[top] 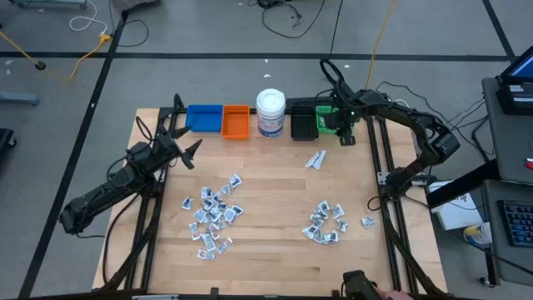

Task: Pick & Place First Aid Supplies
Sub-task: Put the bandage into the green bin

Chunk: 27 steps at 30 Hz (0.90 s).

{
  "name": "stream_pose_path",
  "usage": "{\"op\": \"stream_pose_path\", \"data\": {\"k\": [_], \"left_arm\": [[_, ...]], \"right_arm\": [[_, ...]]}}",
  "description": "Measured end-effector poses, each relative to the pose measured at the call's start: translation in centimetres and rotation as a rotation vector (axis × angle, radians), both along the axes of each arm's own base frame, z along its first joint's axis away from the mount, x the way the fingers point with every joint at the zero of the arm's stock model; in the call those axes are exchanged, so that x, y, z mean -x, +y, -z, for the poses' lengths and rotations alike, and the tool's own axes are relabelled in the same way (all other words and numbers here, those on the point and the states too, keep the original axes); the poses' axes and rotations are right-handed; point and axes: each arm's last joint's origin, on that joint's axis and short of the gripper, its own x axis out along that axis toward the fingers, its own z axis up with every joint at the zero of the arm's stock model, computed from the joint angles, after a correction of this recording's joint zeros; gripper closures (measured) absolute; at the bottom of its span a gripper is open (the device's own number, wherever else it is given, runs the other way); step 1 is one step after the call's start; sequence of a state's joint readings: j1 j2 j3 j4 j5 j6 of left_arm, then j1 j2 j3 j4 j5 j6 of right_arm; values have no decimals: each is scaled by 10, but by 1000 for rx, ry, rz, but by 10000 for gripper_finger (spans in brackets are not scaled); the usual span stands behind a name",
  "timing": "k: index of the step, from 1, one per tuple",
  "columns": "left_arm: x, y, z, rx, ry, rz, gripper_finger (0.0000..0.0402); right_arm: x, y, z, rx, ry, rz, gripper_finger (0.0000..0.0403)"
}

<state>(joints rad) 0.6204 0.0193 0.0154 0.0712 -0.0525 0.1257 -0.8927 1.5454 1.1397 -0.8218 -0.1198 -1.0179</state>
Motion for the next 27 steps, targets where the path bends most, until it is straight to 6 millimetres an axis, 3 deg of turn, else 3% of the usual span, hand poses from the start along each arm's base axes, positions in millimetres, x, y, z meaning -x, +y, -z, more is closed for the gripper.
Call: {"op": "stream_pose_path", "data": {"k": [5,12,20,27], "left_arm": [[0,0,0,0,0,0,92],[0,0,0,0,0,0,91],[0,0,0,0,0,0,91],[0,0,0,0,0,0,92]], "right_arm": [[-4,6,0,-26,1,-47,271],[-27,29,2,-28,-30,-245,271],[-41,57,24,-16,-13,-401,271],[-40,67,47,36,9,-418,271]]}}
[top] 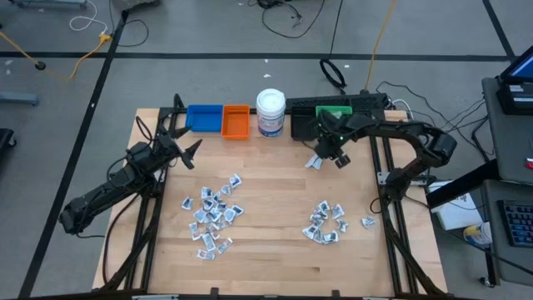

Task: Pick & Place First Aid Supplies
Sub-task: Put the bandage into the green bin

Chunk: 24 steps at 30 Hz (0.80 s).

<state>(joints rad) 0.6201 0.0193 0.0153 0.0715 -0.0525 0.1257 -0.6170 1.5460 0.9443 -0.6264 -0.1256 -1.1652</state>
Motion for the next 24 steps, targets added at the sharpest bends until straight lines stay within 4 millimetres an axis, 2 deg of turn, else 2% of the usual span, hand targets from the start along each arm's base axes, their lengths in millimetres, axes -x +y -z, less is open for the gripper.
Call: {"op": "stream_pose_path", "data": {"k": [6,12,15,20,24], "left_arm": [[0,0,0,0,0,0,91],[0,0,0,0,0,0,91],[0,0,0,0,0,0,91],[0,0,0,0,0,0,92],[0,0,0,0,0,0,91]], "right_arm": [[2,0,20,64,38,17,271],[2,0,27,49,55,30,277],[2,0,27,40,54,37,304],[2,0,28,30,52,68,384],[4,2,27,-20,46,110,395]]}}
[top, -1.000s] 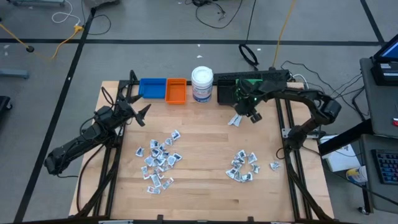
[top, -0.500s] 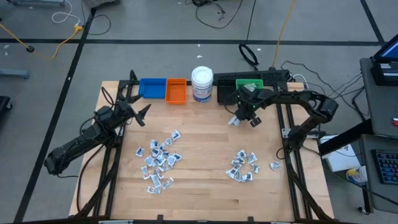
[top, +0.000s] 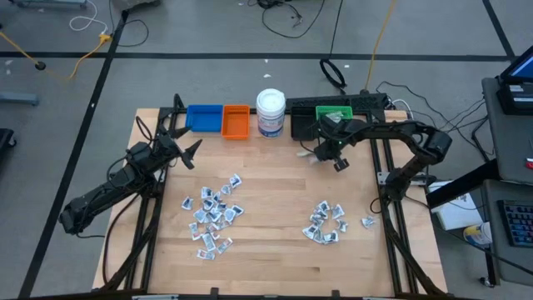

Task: Pick & Place First Aid Supplies
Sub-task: Put the bandage into the green bin

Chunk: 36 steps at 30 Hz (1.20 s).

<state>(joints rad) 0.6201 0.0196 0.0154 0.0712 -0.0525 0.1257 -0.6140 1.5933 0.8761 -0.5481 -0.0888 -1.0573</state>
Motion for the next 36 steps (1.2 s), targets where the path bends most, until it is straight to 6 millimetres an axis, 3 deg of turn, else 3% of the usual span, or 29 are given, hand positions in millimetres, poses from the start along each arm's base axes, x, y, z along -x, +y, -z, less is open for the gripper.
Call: {"op": "stream_pose_path", "data": {"k": [9,20,26,36], "left_arm": [[0,0,0,0,0,0,92],[0,0,0,0,0,0,91],[0,0,0,0,0,0,91],[0,0,0,0,0,0,91]], "right_arm": [[18,22,-22,-138,58,33,401],[37,38,-49,-151,88,266,402],[37,12,-57,64,114,369,402],[26,-62,-80,263,55,510,403]]}}
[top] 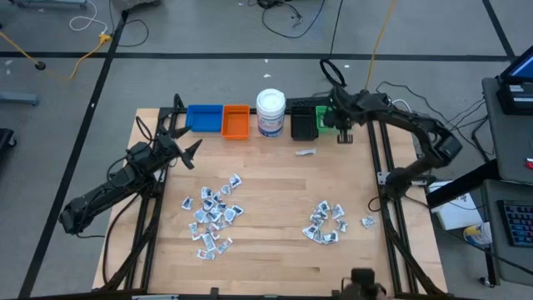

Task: Pick & Place First Aid Supplies
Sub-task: Put the bandage into the green bin

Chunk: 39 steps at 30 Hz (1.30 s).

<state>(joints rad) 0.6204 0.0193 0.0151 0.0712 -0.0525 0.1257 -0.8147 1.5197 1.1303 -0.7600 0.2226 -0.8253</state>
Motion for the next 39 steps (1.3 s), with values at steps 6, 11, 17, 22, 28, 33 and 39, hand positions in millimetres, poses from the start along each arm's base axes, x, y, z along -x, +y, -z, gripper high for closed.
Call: {"op": "stream_pose_path", "data": {"k": [6,11,17,22,28,33,39], "left_arm": [[0,0,0,0,0,0,92],[0,0,0,0,0,0,91],[0,0,0,0,0,0,91],[0,0,0,0,0,0,92],[0,0,0,0,0,0,92],[0,0,0,0,0,0,91],[0,0,0,0,0,0,91]], "right_arm": [[-1,-35,1,22,9,57,403],[-1,-45,14,-11,36,75,403],[-3,-52,27,17,88,115,401],[-3,-53,28,25,90,125,380],[-4,-52,28,4,72,116,325],[-2,-50,19,23,42,145,268],[-3,-27,-1,-58,-41,126,244]]}}
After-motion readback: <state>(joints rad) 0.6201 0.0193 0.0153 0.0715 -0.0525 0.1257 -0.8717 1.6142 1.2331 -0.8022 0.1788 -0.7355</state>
